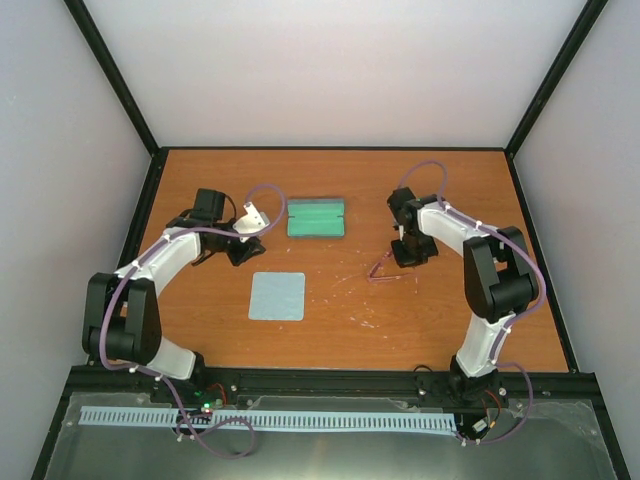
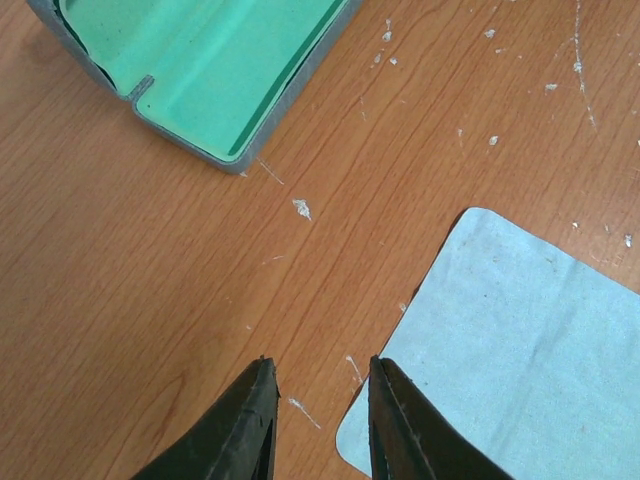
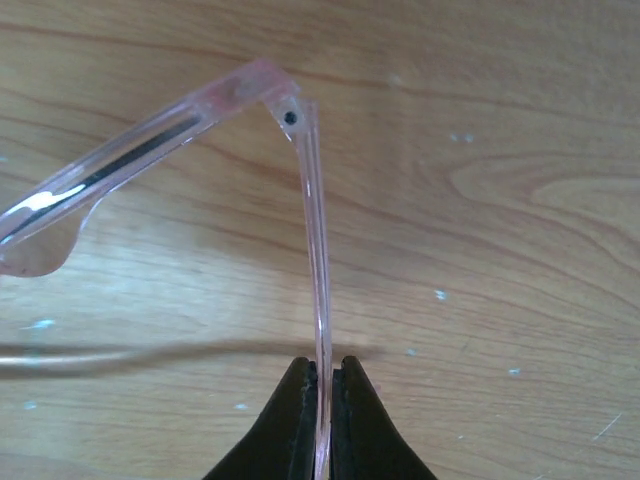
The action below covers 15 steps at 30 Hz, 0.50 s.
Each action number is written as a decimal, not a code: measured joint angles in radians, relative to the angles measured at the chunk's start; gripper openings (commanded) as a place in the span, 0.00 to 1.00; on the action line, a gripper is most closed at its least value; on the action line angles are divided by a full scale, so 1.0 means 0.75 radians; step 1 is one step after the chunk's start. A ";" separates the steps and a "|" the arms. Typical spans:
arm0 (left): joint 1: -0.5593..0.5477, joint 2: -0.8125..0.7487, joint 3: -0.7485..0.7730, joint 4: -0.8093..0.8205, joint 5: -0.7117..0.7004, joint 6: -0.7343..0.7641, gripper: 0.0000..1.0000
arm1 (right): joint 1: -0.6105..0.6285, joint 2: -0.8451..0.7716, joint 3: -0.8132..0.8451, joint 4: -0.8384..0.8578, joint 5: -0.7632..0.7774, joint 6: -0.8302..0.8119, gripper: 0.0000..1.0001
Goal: Organize the sunglasses
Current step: Move the sunglasses to the center of the board.
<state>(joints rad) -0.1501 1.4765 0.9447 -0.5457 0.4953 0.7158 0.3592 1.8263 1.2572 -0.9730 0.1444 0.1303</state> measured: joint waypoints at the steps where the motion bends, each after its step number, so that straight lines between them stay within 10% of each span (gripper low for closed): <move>1: 0.000 0.002 0.001 0.000 0.001 0.000 0.29 | -0.020 0.000 -0.019 0.010 -0.003 -0.003 0.03; 15: 0.000 0.005 0.001 -0.049 0.011 0.052 0.32 | -0.227 0.000 -0.064 0.122 0.009 -0.054 0.04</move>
<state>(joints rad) -0.1501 1.4803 0.9451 -0.5823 0.5037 0.7547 0.1886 1.8263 1.2091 -0.8814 0.1509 0.0898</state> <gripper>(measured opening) 0.322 0.046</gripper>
